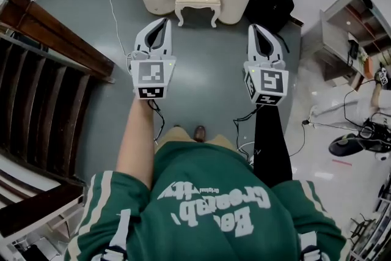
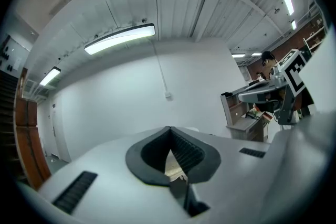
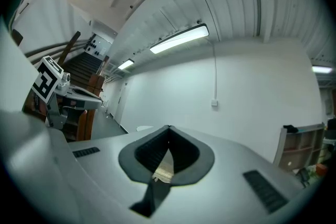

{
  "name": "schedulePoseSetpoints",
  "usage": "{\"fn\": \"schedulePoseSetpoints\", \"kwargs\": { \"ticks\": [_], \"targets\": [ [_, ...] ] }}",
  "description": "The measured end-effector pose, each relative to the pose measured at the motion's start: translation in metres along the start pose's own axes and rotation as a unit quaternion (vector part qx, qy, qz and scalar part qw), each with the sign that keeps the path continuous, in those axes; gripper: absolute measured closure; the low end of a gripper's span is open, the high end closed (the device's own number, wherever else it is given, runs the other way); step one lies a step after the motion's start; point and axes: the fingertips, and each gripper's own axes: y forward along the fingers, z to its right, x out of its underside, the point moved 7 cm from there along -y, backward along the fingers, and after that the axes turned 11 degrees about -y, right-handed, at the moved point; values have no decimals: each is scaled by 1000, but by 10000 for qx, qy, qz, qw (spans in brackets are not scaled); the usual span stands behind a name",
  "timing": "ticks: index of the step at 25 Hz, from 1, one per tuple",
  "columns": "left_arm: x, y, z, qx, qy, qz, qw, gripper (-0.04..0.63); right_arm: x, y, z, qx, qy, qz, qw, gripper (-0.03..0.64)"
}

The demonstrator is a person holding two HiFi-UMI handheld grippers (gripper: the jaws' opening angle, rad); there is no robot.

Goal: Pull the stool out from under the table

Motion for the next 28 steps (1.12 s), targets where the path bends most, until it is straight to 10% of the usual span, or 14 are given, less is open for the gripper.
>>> {"fn": "schedulePoseSetpoints", "kwargs": {
  "ticks": [13,28],
  "targets": [
    [-1,30,-28,-92,11,71,9999,581,8,39,3,17,8,-74,10000,609],
    [6,180,-124,79,116,105,9998,580,6,206,16,280,60,-174,9994,609]
  ]
}}
